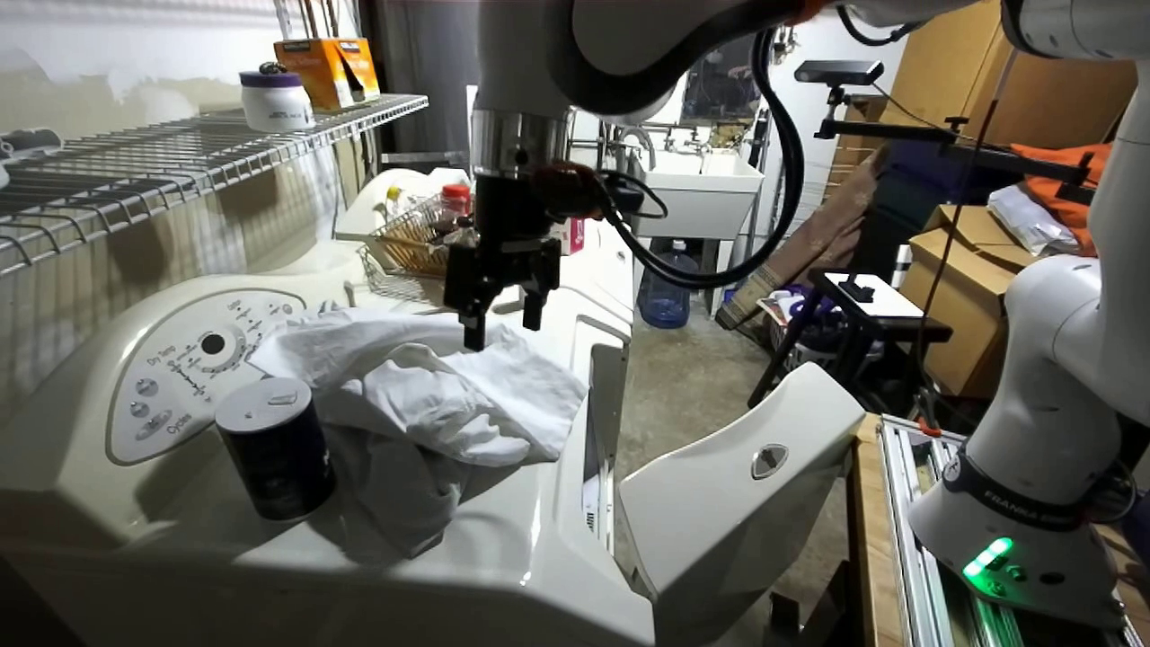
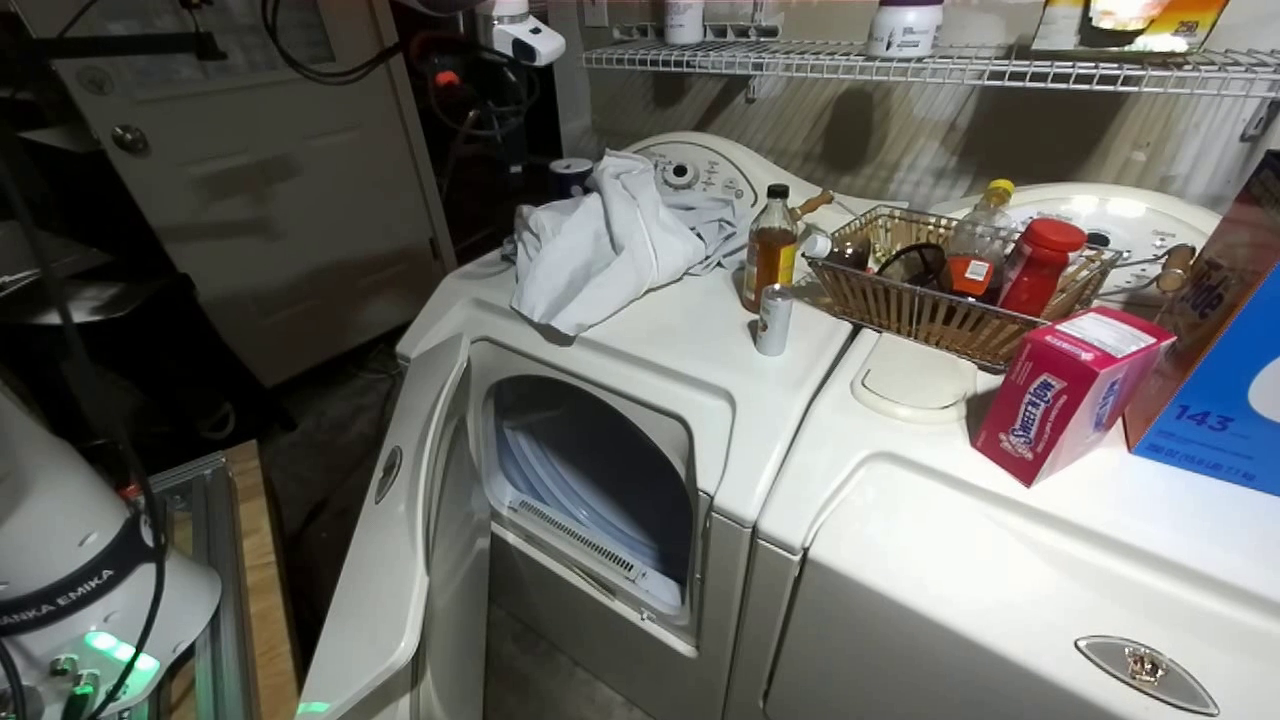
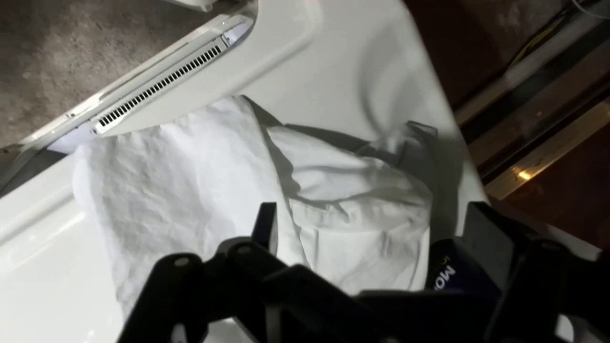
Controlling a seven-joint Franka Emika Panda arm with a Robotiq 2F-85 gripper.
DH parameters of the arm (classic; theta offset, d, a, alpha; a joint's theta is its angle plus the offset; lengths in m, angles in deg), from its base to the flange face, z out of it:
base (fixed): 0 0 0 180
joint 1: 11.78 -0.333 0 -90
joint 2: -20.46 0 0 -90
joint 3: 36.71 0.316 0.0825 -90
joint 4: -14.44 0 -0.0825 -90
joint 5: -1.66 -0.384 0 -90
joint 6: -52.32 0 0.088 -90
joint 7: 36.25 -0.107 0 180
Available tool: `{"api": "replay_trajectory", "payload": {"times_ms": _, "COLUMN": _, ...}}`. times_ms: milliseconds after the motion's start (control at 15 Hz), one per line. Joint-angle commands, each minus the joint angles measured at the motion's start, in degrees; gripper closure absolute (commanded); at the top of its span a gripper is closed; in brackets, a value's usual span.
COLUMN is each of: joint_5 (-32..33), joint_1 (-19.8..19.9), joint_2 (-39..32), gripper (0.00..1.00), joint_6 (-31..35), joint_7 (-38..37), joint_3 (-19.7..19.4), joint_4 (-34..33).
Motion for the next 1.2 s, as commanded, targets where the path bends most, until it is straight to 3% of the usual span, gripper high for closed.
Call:
{"api": "replay_trajectory", "payload": {"times_ms": 0, "joint_5": -0.9, "joint_1": 0.7, "joint_2": 2.9, "gripper": 0.0, "joint_6": -0.9, "joint_7": -0.7, "joint_3": 0.9, "joint_4": 6.6}}
{"api": "replay_trajectory", "payload": {"times_ms": 467, "joint_5": -0.6, "joint_1": 2.3, "joint_2": 1.2, "gripper": 0.0, "joint_6": 4.7, "joint_7": 3.7, "joint_3": 0.6, "joint_4": 13.9}}
{"api": "replay_trajectory", "payload": {"times_ms": 867, "joint_5": 1.5, "joint_1": 1.5, "joint_2": -2.4, "gripper": 0.0, "joint_6": 12.8, "joint_7": 10.0, "joint_3": 1.6, "joint_4": 15.3}}
{"api": "replay_trajectory", "payload": {"times_ms": 1133, "joint_5": 6.4, "joint_1": 0.3, "joint_2": -5.0, "gripper": 0.0, "joint_6": 17.4, "joint_7": 12.8, "joint_3": 1.9, "joint_4": 14.9}}
